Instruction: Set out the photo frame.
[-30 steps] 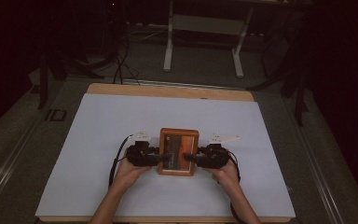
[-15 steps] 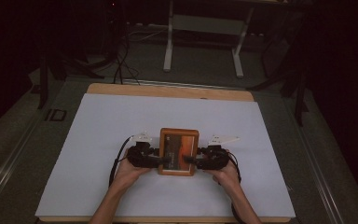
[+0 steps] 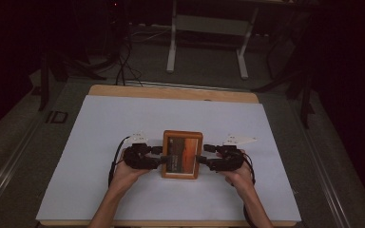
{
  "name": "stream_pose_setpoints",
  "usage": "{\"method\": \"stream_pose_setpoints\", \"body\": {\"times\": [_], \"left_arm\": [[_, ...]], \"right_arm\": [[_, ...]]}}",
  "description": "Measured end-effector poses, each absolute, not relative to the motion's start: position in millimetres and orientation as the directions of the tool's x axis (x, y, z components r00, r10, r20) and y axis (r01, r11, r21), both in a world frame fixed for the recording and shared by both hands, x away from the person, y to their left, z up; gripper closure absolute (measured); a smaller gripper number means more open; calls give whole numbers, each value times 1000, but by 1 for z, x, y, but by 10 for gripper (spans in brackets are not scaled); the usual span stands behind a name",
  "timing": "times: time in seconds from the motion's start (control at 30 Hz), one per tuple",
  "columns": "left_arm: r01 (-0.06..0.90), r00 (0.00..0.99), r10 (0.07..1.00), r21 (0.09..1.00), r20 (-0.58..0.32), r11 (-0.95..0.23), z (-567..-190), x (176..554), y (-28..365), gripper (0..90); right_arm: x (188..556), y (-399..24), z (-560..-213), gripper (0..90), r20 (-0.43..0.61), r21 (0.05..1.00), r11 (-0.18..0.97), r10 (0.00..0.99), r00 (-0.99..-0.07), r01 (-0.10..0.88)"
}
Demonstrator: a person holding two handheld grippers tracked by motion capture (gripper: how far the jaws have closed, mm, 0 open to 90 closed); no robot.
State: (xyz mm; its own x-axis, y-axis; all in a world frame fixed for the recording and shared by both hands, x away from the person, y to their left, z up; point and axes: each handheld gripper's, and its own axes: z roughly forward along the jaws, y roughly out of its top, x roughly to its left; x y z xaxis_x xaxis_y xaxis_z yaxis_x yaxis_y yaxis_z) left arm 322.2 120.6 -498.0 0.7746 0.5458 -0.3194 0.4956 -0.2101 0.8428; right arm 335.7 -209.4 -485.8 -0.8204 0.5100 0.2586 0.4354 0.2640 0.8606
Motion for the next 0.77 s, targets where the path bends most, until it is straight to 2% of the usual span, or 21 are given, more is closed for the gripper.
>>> {"method": "stream_pose_setpoints", "body": {"times": [0.43, 0.77], "left_arm": [[462, 739, 599, 879, -308, -119, -483, 319, 145, 415], [484, 691, 660, 866, -293, -122, -487, 320, 164, 412]], "right_arm": [[338, -251, -474, 322, 271, 875, 187, 576, -771, 447], [341, -275, -478, 318, 288, 861, 162, 626, -725, 482]]}}
